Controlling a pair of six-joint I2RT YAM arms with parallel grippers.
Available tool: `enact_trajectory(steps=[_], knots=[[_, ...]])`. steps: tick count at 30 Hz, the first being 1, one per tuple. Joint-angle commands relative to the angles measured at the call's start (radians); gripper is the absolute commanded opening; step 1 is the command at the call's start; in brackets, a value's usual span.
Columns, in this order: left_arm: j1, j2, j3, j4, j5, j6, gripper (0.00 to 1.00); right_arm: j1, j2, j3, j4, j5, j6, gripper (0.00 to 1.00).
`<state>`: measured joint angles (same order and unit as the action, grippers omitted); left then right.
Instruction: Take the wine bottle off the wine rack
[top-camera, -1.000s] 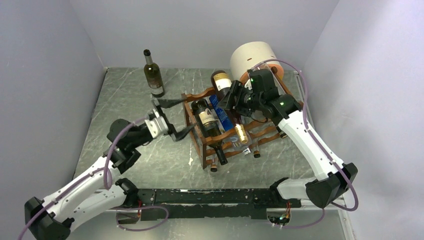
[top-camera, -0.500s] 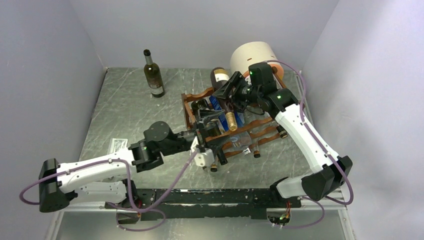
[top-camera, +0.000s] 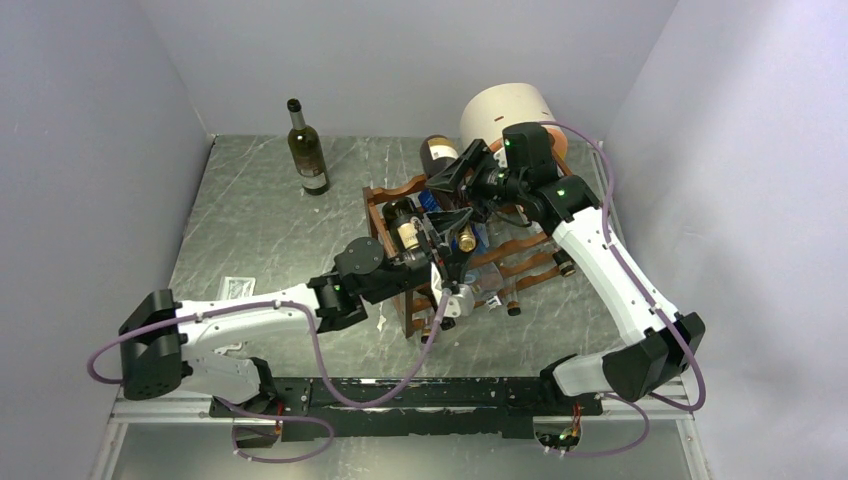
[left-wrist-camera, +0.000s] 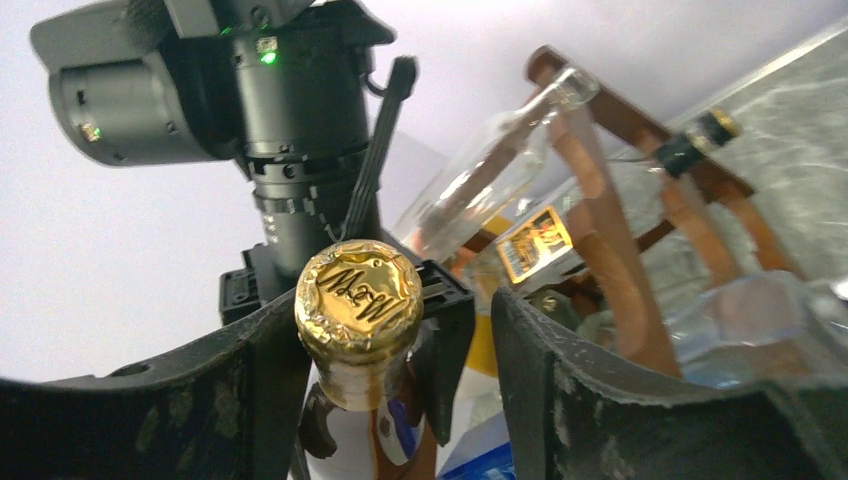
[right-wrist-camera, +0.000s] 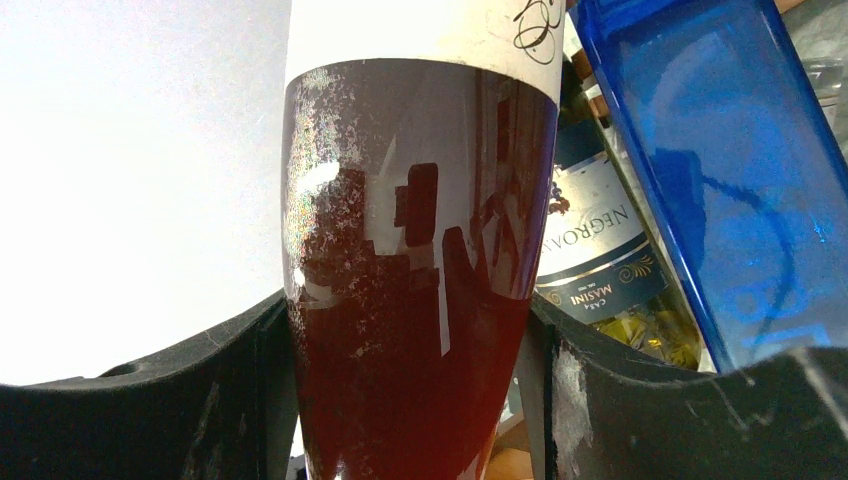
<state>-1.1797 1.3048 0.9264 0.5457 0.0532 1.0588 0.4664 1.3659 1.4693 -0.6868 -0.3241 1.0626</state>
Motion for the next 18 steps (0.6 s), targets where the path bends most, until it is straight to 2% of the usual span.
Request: enact_trajectory(steps=[1, 8, 10, 13, 15, 16, 18], knots=[[0.0, 0.061, -0.002, 0.28, -0.121, 0.049, 0.63, -0.003, -0.087, 0.033, 0.297, -0.089, 0.024, 0.0], [0.029, 0.109, 0.042, 0.316, -0.125, 0.018, 0.51, -0.004, -0.106, 0.032, 0.287, -0.087, 0.022, 0.0], [0.035, 0.107, 0.052, 0.312, -0.115, 0.008, 0.42, -0.003, -0.113, 0.028, 0.288, -0.089, 0.023, 0.0], [0.035, 0.106, 0.077, 0.308, -0.106, -0.007, 0.2, -0.004, -0.119, 0.004, 0.295, -0.093, 0.012, 0.0], [0.038, 0.104, 0.087, 0.331, -0.12, -0.013, 0.12, -0.004, -0.118, 0.007, 0.265, -0.073, -0.022, 0.0], [0.04, 0.104, 0.089, 0.345, -0.131, -0.015, 0.08, -0.004, -0.118, 0.005, 0.258, -0.067, -0.029, 0.02], [0.051, 0.101, 0.091, 0.373, -0.155, -0.033, 0.07, -0.005, -0.126, -0.012, 0.272, -0.066, -0.04, 0.17]])
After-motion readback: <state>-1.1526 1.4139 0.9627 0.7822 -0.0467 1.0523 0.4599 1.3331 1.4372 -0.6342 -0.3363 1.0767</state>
